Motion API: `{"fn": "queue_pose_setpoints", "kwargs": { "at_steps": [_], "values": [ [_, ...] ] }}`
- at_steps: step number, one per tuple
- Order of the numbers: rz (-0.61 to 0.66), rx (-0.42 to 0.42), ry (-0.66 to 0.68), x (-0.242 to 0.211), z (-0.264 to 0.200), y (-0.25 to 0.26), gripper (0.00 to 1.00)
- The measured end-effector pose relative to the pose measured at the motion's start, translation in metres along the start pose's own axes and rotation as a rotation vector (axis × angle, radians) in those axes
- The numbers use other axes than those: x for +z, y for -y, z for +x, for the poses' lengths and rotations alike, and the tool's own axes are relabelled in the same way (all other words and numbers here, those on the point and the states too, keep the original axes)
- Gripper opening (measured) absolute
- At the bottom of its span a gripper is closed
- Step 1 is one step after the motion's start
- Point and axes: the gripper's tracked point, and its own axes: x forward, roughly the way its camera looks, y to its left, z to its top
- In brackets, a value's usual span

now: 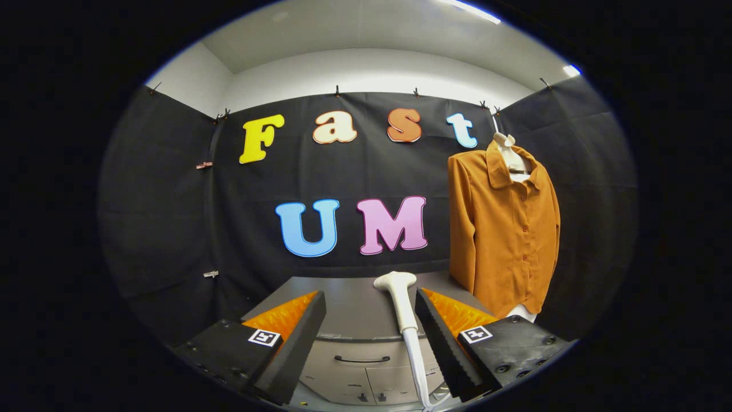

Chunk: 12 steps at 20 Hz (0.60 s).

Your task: Iron the clothes twice with a garment steamer, once on the left side and once on the right side.

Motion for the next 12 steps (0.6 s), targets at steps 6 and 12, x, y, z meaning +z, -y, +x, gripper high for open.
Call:
{"fn": "queue_pose_setpoints", "kwargs": {
  "at_steps": [6, 12],
  "values": [
    [0.028, -0.012, -0.130, -0.036, 0.068, 0.031, 0.98],
    [0.020, 0.010, -0.288, -0.074, 0.148, 0.062, 0.99]
  ]
}}
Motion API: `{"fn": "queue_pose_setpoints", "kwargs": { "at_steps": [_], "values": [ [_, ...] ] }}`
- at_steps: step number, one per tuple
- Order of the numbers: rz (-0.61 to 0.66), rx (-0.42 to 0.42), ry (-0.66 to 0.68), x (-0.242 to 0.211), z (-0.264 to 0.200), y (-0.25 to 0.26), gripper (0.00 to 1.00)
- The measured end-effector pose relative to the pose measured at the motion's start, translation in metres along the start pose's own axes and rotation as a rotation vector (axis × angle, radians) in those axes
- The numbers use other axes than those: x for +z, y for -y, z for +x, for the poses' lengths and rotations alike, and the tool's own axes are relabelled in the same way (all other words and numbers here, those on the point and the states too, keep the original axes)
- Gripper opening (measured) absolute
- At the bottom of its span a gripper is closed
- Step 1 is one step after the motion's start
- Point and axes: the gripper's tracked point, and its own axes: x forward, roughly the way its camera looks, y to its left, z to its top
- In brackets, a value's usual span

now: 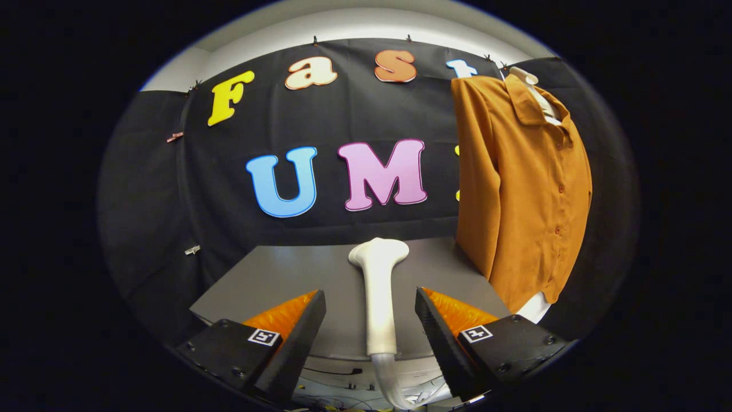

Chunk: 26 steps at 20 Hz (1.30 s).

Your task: Iron the clothes twice with a garment steamer, once on the left side and once on the right side.

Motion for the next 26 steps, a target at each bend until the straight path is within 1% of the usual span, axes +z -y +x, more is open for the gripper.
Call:
{"fn": "queue_pose_setpoints", "kwargs": {
  "at_steps": [6, 12, 14, 15, 16, 18, 20, 21, 23, 26],
  "values": [
    [-0.007, 0.005, -0.144, -0.027, 0.056, 0.017, 0.99],
    [-0.028, -0.018, -0.283, -0.054, 0.083, 0.018, 0.98],
    [-0.039, -0.009, -0.281, -0.052, 0.088, 0.017, 0.97],
    [-0.051, -0.020, -0.295, -0.054, 0.088, 0.017, 0.91],
    [-0.067, -0.021, -0.293, -0.053, 0.088, 0.016, 0.87],
    [-0.081, 0.010, -0.296, -0.054, 0.087, 0.007, 0.71],
    [-0.103, 0.005, -0.299, -0.053, 0.085, 0.006, 0.55],
    [-0.094, 0.014, -0.296, -0.054, 0.087, 0.003, 0.46],
    [-0.087, 0.028, -0.300, -0.052, 0.085, -0.001, 0.40],
    [-0.096, 0.026, -0.257, -0.040, 0.076, -0.003, 0.40]
  ]
}}
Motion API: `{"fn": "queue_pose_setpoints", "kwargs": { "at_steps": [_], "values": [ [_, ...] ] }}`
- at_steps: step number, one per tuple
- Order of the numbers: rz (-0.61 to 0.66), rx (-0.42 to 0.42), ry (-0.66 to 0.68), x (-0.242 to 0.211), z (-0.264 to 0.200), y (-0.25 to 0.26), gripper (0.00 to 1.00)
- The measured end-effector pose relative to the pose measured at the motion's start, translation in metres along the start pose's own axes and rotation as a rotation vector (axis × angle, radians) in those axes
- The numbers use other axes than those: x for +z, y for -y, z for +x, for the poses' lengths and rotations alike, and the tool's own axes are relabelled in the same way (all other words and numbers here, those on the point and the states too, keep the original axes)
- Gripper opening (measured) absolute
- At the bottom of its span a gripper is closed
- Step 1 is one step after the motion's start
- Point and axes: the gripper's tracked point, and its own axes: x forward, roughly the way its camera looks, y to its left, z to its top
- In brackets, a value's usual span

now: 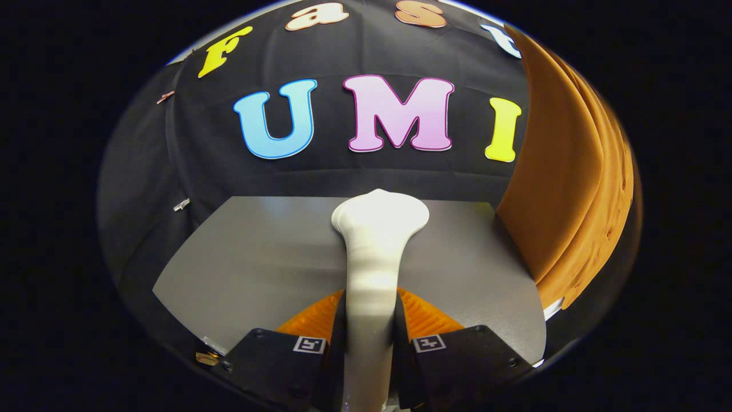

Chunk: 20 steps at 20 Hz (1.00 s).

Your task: Iron the clothes twice with a garment steamer, once on the left side and once on the right side.

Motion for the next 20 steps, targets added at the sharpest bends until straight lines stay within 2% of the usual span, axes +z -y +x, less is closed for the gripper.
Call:
{"fn": "queue_pose_setpoints", "kwargs": {
  "at_steps": [8, 12, 16, 20],
  "values": [
    [0.059, -0.029, 0.206, 0.031, -0.091, 0.002, 0.40],
    [0.115, -0.101, 0.289, 0.022, -0.154, 0.019, 0.40],
    [0.099, -0.171, 0.361, 0.013, -0.214, 0.037, 0.40],
    [0.083, -0.188, 0.434, 0.023, -0.251, 0.068, 0.39]
  ]
}}
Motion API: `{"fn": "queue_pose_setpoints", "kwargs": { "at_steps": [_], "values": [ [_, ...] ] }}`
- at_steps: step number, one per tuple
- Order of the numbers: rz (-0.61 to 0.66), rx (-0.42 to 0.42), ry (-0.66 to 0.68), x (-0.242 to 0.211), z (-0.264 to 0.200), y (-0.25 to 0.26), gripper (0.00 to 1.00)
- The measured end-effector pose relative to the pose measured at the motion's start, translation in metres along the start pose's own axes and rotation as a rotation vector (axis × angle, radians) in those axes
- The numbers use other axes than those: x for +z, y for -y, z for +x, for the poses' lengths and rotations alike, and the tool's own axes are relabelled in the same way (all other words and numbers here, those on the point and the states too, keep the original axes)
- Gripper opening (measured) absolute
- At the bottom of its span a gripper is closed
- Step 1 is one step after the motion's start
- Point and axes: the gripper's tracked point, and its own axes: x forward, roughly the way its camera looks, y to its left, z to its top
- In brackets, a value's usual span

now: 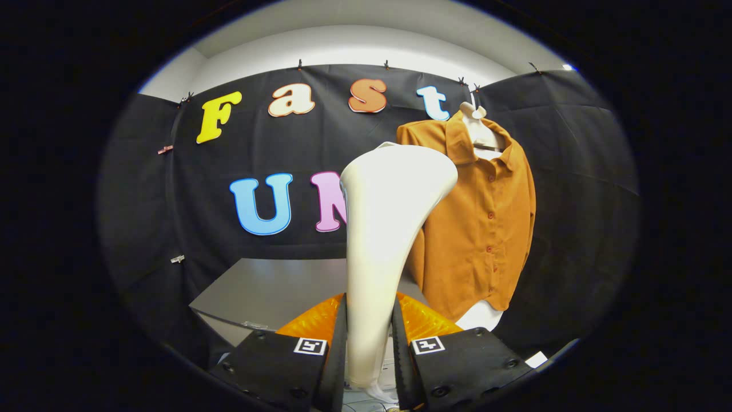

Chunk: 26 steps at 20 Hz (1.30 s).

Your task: Iron the clothes twice with a garment steamer, once on the left side and once on the right side.

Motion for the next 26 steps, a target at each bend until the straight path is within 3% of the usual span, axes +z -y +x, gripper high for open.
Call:
{"fn": "queue_pose_setpoints", "kwargs": {
  "at_steps": [5, 12, 17, 26],
  "values": [
    [-0.025, 0.048, 0.063, 0.026, 0.007, 0.063, 0.39],
    [0.107, 0.245, 0.049, 0.039, 0.068, 0.146, 0.39],
    [0.140, 0.383, 0.018, 0.032, 0.103, 0.176, 0.39],
    [0.051, 0.472, -0.025, 0.012, 0.158, 0.189, 0.39]
  ]
}}
